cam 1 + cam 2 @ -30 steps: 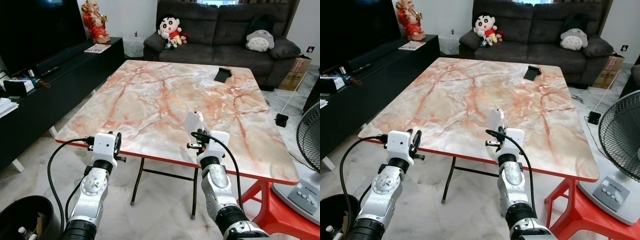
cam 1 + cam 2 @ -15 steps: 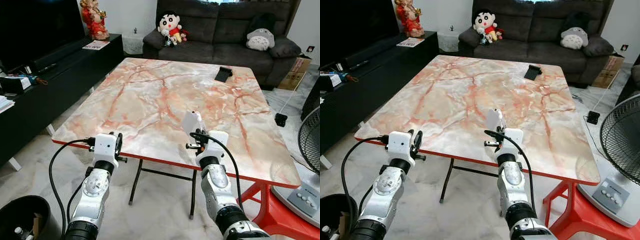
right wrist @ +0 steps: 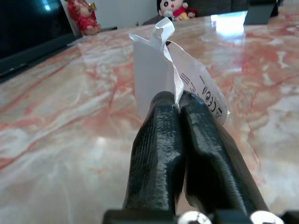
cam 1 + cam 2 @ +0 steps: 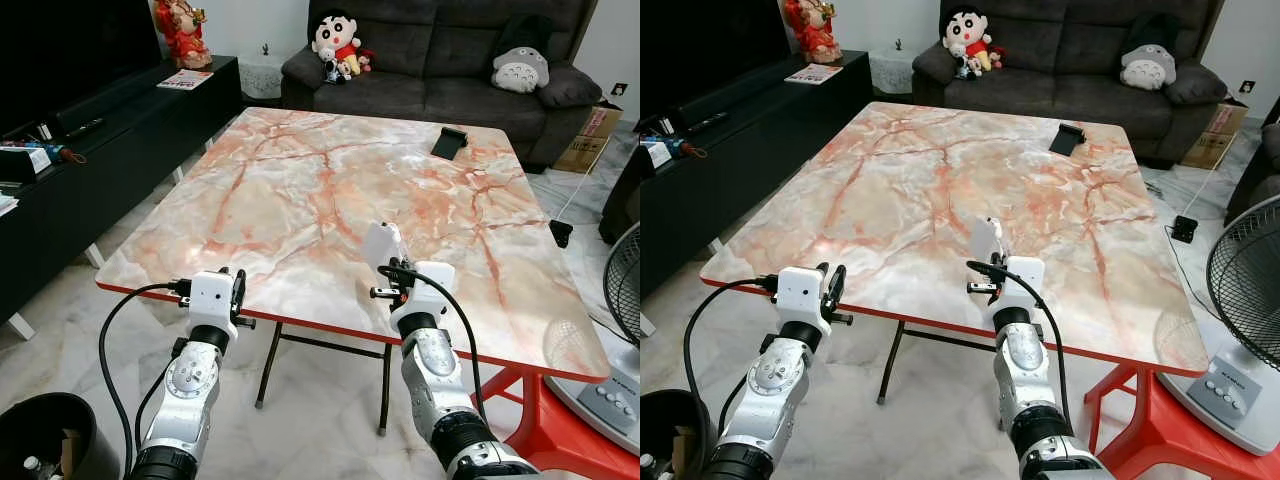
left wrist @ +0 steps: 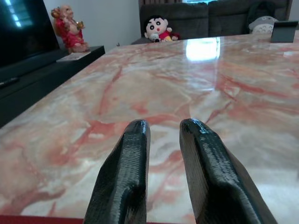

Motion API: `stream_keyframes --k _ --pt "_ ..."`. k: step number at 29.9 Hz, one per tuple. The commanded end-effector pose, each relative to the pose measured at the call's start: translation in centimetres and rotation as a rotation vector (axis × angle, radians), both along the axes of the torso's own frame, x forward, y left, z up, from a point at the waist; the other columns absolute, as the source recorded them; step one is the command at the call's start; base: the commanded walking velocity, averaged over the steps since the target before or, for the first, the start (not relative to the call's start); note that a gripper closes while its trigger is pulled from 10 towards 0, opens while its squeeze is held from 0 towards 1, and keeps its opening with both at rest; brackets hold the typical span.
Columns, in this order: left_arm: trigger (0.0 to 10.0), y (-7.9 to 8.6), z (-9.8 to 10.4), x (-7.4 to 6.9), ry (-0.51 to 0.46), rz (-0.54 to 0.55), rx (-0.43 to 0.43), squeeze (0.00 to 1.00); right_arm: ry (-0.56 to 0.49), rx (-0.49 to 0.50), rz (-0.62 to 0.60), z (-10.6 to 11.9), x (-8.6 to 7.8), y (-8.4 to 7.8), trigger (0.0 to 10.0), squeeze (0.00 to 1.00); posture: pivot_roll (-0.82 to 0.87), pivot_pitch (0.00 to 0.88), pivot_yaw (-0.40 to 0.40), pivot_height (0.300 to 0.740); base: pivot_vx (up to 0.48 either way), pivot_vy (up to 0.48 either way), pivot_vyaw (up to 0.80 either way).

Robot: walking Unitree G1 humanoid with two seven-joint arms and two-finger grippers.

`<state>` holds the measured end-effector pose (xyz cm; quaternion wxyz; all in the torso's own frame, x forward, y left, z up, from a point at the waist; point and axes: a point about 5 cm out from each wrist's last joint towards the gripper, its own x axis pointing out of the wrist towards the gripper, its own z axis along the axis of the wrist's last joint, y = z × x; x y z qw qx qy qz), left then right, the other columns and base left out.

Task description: Picking trash to rubbish bin

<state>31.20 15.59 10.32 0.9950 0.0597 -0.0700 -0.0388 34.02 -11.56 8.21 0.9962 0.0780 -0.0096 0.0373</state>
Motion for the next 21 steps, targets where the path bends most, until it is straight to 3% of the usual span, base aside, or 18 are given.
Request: stream_keyframes --k 1,17,21 --pt "10.0 -0.20 -0.04 -0.11 -0.003 -0.005 -0.009 0.00 0.008 -0.012 0.015 -0.17 -0.06 0.13 10.0 0.00 0.02 0.000 -0.047 0.740 -0.262 0.000 0.00" --pt "10.0 -0.19 -0.07 -0.18 -0.003 -0.001 -0.010 0.00 0.013 -0.013 0.014 -0.31 -0.15 0.06 10.0 0.00 0.01 0.000 -0.048 0.740 -0.263 0.000 0.00" --pt "10.0 -0.05 -0.20 -0.15 0.006 0.006 -0.005 0.00 0.017 -0.015 0.011 -0.36 -0.14 -0.04 10.0 0.00 0.01 0.000 -0.048 0.740 0.000 0.000 0.00"
